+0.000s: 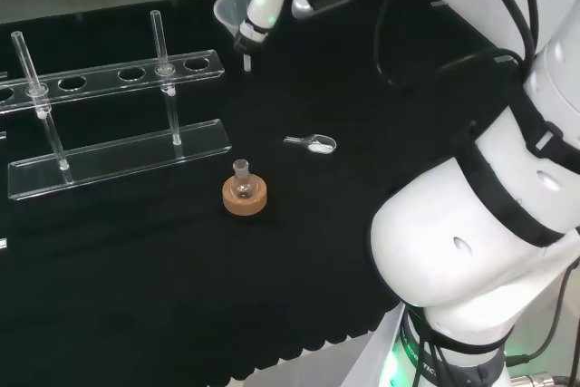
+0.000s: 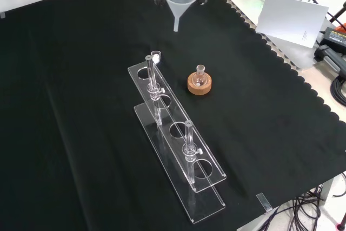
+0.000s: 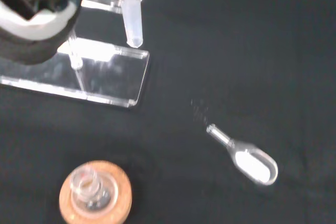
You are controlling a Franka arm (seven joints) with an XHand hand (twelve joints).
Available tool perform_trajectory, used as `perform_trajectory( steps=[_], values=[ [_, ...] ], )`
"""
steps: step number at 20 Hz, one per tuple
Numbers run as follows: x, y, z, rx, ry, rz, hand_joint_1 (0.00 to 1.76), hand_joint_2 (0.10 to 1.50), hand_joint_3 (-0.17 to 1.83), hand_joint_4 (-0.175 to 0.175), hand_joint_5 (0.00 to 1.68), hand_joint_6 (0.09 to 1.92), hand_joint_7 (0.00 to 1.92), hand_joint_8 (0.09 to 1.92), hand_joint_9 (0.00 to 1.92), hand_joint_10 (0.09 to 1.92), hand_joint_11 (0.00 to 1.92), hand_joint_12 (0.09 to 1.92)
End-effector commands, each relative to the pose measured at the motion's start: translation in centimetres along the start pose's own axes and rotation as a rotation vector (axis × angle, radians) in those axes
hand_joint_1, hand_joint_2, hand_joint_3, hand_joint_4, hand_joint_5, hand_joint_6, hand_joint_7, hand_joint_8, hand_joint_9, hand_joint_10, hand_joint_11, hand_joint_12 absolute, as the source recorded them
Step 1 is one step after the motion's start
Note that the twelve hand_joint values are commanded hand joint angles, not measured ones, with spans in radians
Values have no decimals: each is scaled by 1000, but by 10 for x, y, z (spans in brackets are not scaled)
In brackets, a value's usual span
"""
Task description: Place the funnel on the round-bottom flask.
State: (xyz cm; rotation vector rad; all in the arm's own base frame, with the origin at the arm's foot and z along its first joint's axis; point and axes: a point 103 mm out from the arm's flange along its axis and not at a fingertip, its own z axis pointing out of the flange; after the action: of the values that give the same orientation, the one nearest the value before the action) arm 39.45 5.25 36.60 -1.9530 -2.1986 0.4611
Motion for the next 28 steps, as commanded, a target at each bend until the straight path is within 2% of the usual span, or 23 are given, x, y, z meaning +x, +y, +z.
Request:
perform_trajectory(
  steps=[1,8,10,12,16,22,28],
  values=[
    [9,-11,27,40,3,-32,923,471,634,58,772,627,1103,406,633,471,0,1290],
    [18,-3,49,60,19,-40,923,471,640,61,777,628,1104,407,636,472,0,1288],
    [20,-1,61,51,30,-25,924,471,641,61,778,628,1106,408,636,472,0,1287],
    [29,-3,74,72,36,-42,924,471,643,62,779,628,1106,409,636,472,0,1287],
    [39,-10,77,74,60,-71,925,470,647,63,779,627,1105,409,635,472,0,1285],
    [50,-3,89,100,33,-106,926,468,653,60,772,624,1099,408,631,471,0,1280],
    [46,9,101,124,32,-91,926,466,659,57,766,621,1095,409,628,473,0,1271]
  ],
)
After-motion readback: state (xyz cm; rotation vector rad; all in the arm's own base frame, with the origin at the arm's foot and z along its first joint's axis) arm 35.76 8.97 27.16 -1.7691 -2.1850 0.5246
